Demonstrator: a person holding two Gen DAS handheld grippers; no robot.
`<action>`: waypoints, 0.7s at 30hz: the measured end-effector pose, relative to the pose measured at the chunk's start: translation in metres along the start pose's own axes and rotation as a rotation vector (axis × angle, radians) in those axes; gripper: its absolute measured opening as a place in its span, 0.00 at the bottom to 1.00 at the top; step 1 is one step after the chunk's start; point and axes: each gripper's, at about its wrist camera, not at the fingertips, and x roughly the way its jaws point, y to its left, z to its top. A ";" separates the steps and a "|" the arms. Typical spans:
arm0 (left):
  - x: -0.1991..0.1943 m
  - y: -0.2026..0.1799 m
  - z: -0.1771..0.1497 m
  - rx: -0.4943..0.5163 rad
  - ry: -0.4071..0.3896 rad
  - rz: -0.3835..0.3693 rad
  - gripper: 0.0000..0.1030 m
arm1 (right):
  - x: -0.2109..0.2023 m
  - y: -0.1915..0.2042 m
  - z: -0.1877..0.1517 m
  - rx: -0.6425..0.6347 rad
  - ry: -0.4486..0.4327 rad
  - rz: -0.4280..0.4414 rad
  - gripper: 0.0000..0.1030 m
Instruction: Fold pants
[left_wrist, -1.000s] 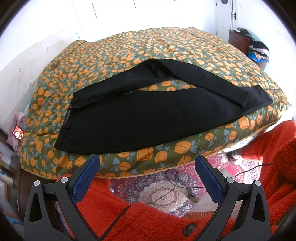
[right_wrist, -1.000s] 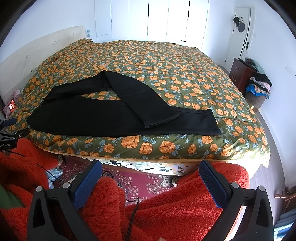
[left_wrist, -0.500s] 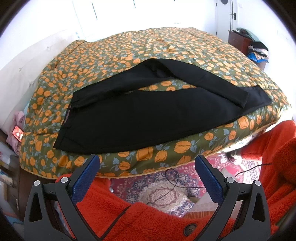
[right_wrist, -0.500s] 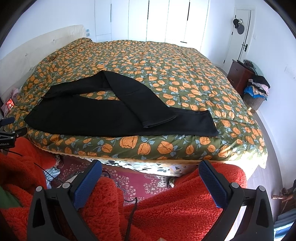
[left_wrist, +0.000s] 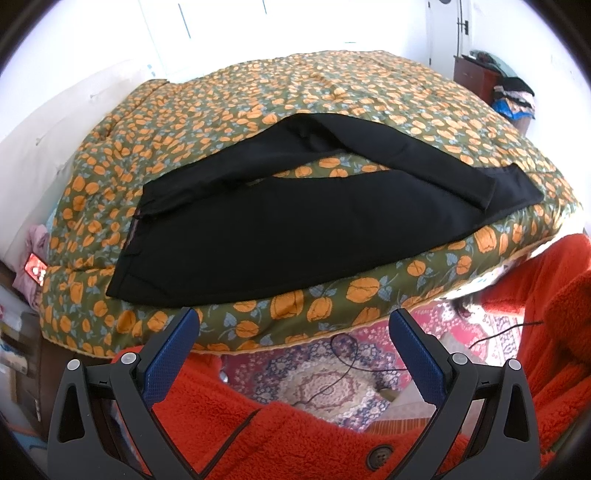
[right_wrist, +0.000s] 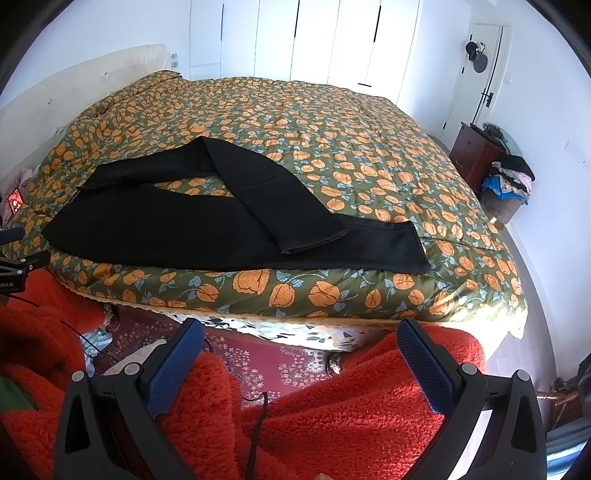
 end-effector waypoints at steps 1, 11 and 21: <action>0.001 0.001 0.000 0.002 0.002 -0.001 0.99 | 0.000 0.001 0.000 -0.005 0.000 -0.004 1.00; 0.002 -0.001 0.001 0.011 0.006 -0.002 0.99 | -0.001 0.004 0.001 -0.023 0.002 -0.026 1.00; 0.001 -0.001 0.001 0.014 0.009 -0.003 0.99 | -0.001 0.005 0.000 -0.028 0.007 -0.037 1.00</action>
